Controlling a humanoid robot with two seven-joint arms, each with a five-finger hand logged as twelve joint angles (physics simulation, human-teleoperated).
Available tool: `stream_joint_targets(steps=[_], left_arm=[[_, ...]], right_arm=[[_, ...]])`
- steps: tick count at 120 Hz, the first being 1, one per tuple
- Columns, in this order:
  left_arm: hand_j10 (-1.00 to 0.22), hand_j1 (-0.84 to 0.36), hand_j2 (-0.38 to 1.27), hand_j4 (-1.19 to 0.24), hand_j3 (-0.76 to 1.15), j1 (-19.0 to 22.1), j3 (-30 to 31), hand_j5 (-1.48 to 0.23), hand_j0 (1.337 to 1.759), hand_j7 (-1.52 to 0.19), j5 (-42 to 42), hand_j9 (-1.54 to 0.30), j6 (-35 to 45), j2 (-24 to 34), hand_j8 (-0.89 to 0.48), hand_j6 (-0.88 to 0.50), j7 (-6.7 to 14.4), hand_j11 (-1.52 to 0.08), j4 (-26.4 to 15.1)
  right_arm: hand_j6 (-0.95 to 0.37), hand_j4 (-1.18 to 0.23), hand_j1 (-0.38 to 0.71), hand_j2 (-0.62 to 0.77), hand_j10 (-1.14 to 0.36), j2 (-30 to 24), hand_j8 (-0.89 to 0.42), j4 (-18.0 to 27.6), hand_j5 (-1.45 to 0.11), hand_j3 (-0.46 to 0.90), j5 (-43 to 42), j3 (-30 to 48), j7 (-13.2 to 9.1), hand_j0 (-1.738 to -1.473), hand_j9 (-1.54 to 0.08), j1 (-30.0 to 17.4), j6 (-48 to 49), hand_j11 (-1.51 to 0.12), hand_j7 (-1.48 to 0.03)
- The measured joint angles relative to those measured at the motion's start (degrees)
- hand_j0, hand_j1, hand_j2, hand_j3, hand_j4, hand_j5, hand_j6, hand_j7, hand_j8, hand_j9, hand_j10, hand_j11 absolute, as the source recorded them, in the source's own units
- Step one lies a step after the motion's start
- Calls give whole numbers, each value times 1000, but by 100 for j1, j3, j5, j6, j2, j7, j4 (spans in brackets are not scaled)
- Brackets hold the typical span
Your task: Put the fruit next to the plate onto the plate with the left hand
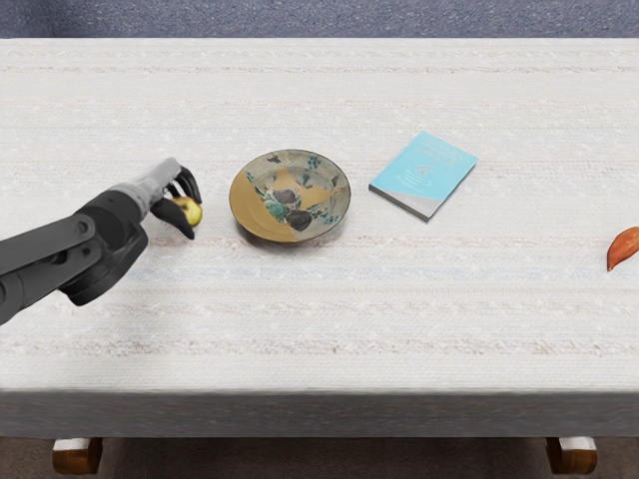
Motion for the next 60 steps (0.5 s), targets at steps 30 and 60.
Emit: stream_joint_targets(steps=[30,60], left_arm=[[-625,-358,650,-819,0,-179,-221,-1229,1654,-1156,-58,-1151,40,172,-382,-424,-1,-1157,-858],[-617,-377,606,-815,0,-480,-335,-1254,1653,-1183,-220,-1153,26,142,-371,-386,3,-1160,-1213]], right_arm=[[0,0,-349,0,0,0,0,0,0,0,-3,-7,0,-1658,0,4,0,0,0],[0,0,-349,0,0,0,0,0,0,0,-9,-9,0,-1658,0,10,0,0,0]])
